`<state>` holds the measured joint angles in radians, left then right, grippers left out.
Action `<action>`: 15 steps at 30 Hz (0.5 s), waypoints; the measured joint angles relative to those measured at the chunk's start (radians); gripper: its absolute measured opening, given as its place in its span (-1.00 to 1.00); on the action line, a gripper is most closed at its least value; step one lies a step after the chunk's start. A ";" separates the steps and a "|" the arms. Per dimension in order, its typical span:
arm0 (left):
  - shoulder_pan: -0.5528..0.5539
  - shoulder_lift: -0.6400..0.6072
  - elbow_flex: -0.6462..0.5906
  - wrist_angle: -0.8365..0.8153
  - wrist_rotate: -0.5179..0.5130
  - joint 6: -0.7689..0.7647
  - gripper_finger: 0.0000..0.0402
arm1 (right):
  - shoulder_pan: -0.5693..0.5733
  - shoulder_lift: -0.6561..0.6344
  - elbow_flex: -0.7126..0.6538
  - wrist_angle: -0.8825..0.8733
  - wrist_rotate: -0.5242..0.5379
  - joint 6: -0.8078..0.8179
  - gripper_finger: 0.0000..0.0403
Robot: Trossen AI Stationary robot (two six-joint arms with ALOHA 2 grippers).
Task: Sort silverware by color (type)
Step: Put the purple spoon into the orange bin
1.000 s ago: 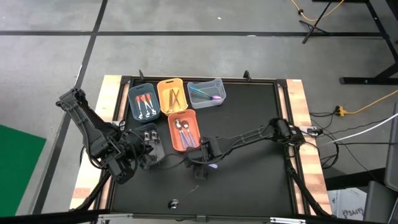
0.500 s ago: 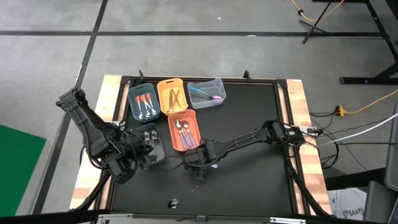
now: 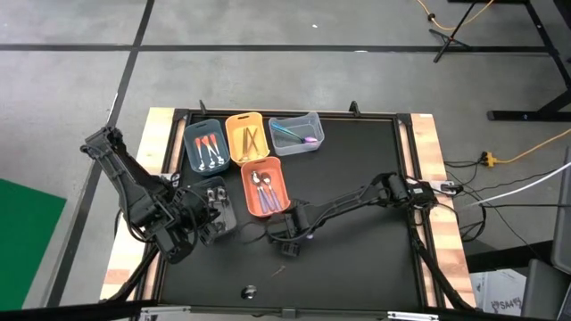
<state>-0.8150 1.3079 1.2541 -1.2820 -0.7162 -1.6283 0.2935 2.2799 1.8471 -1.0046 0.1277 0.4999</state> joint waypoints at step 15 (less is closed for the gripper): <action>0.000 0.000 0.000 0.002 0.000 0.000 -0.75 | -0.025 0.004 -0.043 0.091 -0.022 -0.007 -0.26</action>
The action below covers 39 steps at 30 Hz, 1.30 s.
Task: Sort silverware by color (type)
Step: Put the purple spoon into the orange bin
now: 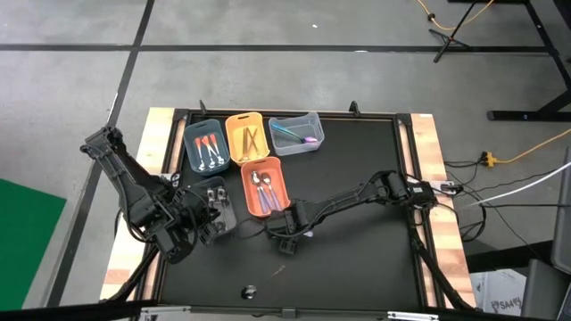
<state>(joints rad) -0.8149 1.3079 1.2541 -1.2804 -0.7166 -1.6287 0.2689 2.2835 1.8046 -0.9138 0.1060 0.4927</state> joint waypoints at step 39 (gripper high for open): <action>0.000 0.000 0.000 0.002 0.000 0.009 -0.75 | -0.010 0.006 0.002 0.002 -0.190 -0.079 -0.98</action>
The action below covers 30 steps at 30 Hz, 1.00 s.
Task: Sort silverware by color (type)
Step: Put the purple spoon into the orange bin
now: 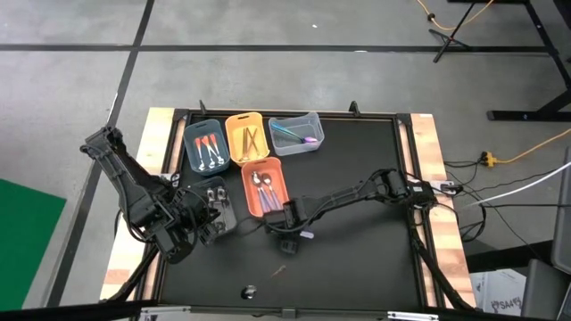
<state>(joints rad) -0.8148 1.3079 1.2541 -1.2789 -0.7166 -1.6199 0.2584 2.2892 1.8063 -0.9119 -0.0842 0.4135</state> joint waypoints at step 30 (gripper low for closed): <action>0.000 0.000 0.000 0.000 0.000 0.001 -0.75 | -0.003 -0.095 0.194 -0.069 -0.084 -0.112 -0.96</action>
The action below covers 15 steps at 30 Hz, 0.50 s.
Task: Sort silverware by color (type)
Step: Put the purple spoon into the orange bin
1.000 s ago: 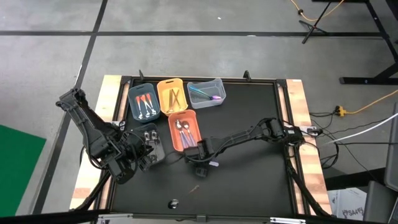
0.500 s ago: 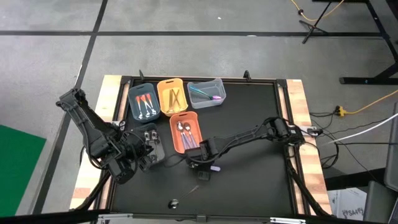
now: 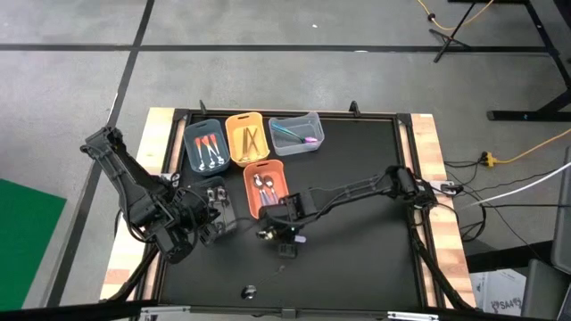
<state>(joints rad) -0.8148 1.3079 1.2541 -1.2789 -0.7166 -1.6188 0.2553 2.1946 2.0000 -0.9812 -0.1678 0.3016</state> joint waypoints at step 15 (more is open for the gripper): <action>0.000 0.000 0.000 0.000 0.000 0.000 -0.75 | -0.193 0.000 0.061 0.008 0.089 0.054 -0.96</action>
<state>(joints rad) -0.8146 1.3079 1.2541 -1.2787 -0.7166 -1.6188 0.0627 2.1944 2.0609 -0.9736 -0.0785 0.3553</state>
